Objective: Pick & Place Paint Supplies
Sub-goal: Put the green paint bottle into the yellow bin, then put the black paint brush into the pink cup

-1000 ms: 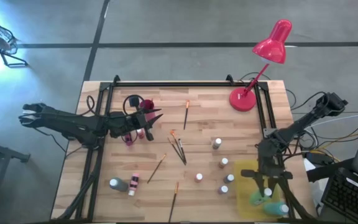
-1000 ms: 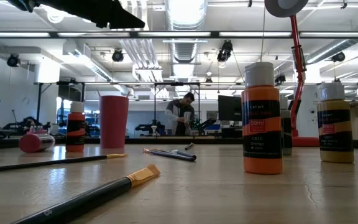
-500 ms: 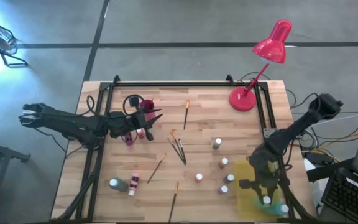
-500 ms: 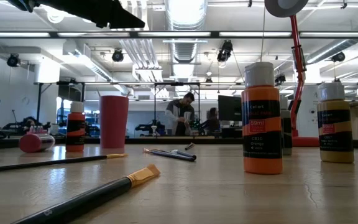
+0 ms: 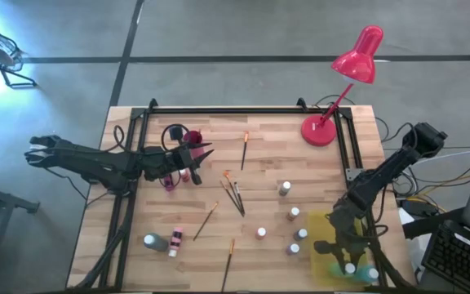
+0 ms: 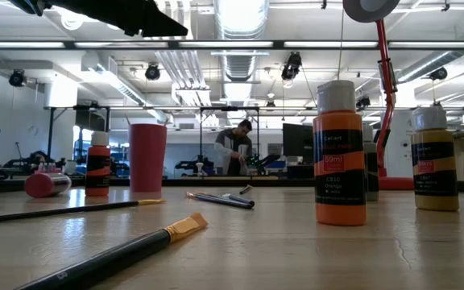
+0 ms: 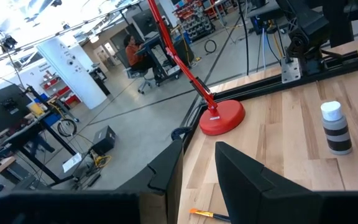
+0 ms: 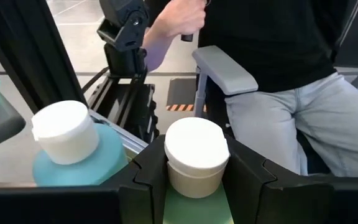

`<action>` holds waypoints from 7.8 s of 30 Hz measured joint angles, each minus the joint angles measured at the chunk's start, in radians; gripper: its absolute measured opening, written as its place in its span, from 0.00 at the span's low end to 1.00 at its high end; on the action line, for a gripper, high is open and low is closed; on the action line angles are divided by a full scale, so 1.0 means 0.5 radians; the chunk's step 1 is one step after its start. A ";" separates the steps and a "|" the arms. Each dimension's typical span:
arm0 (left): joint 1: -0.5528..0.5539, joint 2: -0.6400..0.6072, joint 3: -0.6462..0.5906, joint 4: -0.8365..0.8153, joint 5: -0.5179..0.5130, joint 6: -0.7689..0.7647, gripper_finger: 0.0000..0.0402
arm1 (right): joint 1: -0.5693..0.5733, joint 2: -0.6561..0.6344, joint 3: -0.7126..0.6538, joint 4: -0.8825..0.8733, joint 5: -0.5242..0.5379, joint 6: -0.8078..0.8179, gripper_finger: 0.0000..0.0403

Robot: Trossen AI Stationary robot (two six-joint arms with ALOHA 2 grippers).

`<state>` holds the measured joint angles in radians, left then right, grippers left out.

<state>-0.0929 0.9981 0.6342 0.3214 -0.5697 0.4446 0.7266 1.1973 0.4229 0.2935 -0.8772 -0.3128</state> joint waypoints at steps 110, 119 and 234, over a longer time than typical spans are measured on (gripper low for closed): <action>0.000 0.001 0.002 0.001 0.000 -0.052 0.25 | 0.258 -0.278 -0.055 0.226 0.280 0.650 0.02; -0.001 0.001 0.002 0.001 0.000 -0.053 0.25 | 0.232 -0.355 0.077 0.056 0.316 0.595 0.02; 0.000 -0.070 0.227 -0.558 -0.480 -0.201 0.25 | -2.361 1.803 2.476 -1.952 1.960 1.833 0.54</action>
<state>-0.0929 0.9630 0.7479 0.0422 -0.8097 0.3439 -0.4538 2.0987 1.6609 -0.6825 0.1028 0.6037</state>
